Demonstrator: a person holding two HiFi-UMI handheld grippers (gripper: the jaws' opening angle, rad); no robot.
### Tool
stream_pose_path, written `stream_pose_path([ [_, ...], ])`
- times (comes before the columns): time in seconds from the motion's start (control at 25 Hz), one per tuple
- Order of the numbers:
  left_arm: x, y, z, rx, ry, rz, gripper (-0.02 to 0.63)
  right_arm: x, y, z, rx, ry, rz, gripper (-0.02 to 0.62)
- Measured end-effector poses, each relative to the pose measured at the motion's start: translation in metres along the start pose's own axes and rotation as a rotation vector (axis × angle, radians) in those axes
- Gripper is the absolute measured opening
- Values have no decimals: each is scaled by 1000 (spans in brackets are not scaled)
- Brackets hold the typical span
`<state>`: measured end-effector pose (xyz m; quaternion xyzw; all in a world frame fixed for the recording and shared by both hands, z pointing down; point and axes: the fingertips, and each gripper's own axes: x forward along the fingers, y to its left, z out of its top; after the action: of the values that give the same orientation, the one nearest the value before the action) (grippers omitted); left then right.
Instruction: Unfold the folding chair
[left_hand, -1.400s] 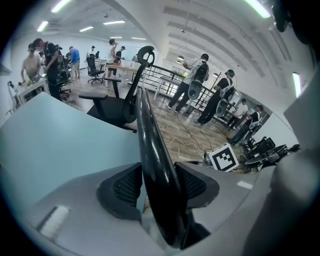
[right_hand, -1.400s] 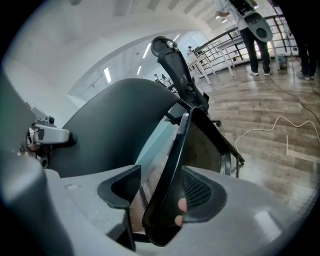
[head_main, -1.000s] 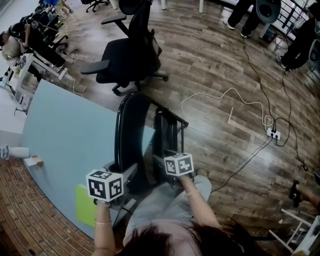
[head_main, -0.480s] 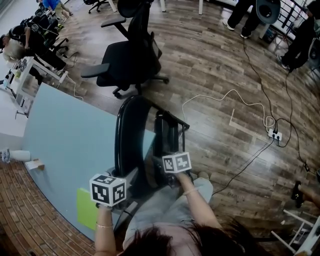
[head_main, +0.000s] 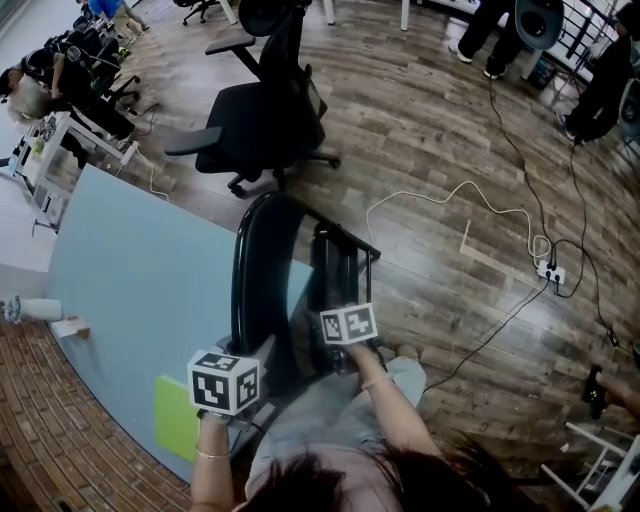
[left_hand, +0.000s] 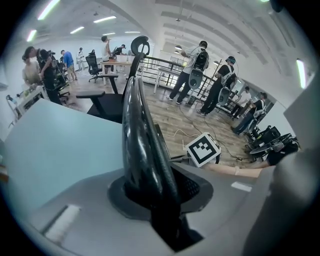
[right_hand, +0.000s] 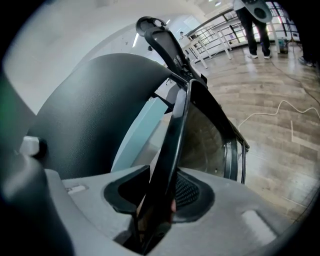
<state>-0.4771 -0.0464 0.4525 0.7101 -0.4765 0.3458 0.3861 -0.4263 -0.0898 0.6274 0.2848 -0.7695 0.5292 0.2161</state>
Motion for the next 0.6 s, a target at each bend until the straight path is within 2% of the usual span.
stream_pose_path([
  [0.36, 0, 1, 0, -31, 3, 16, 87, -3, 0, 0, 53, -1, 31, 103],
  [0.6, 0, -8, 1, -16, 6, 18, 87, -10, -4, 0, 63, -7, 46, 98],
])
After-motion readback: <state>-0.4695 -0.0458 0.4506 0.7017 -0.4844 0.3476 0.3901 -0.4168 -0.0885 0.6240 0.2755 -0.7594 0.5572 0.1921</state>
